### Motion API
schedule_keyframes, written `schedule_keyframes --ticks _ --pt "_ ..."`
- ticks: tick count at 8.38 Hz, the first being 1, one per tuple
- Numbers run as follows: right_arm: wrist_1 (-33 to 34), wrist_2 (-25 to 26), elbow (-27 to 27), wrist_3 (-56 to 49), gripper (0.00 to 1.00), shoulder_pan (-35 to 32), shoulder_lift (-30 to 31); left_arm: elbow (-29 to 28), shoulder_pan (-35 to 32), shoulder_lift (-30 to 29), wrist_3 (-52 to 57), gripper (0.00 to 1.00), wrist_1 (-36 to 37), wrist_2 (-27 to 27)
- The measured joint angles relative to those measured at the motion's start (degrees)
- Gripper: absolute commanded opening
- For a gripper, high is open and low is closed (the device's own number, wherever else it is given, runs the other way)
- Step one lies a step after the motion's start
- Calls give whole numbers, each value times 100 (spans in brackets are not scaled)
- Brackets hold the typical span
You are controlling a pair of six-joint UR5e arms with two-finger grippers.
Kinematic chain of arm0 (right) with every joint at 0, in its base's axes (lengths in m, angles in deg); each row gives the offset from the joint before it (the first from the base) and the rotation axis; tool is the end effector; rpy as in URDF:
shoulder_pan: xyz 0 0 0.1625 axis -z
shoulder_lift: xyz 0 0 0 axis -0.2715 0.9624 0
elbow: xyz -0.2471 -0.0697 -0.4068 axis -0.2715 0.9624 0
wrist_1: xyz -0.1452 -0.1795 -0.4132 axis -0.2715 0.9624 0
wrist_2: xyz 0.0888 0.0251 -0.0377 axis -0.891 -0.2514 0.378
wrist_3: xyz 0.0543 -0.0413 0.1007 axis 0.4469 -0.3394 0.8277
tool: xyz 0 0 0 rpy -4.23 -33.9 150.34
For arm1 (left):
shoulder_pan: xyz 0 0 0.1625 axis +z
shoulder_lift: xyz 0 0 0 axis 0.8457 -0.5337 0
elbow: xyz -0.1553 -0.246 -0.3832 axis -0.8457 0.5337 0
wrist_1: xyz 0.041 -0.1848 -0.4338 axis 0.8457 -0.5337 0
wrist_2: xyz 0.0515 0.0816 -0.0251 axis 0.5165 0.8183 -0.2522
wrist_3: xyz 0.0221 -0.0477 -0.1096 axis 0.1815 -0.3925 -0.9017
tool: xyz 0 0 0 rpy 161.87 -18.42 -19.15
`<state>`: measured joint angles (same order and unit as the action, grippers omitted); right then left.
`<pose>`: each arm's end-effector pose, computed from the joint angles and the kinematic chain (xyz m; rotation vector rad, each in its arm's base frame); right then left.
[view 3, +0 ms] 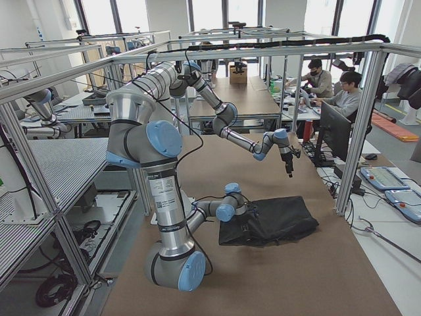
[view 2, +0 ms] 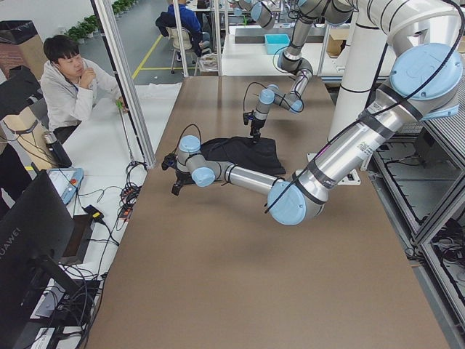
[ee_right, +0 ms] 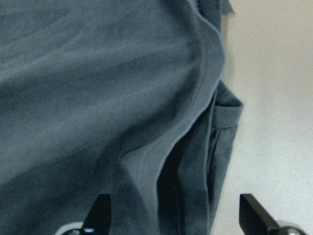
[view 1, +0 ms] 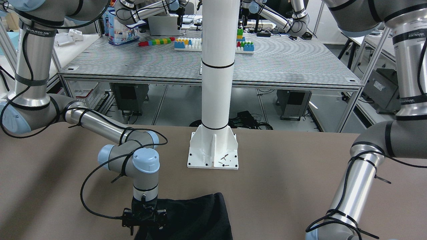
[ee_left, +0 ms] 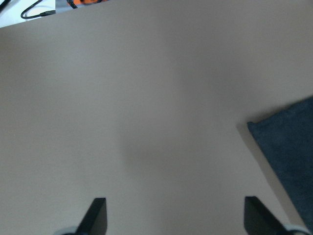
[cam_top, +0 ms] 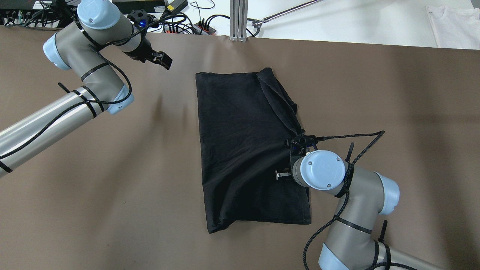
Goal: Fold clothes
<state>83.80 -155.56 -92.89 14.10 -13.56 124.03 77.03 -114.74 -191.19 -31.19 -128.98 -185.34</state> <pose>-0.5684 -0.4667 0.3681 0.3227 -0.6754 0.0195 0.4485 -0.8351 0.3499 0.4664 0.8686 0.1207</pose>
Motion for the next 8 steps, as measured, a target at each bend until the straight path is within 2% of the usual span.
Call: schedule_keyframes --ticks 4,8 --pt "-16 164 460 -604 92 -513 74 3 4 5 2 100 -1 0" --pt "-6 -129 146 -745 91 -790 -117 -4 5 -8 0 100 1 0"
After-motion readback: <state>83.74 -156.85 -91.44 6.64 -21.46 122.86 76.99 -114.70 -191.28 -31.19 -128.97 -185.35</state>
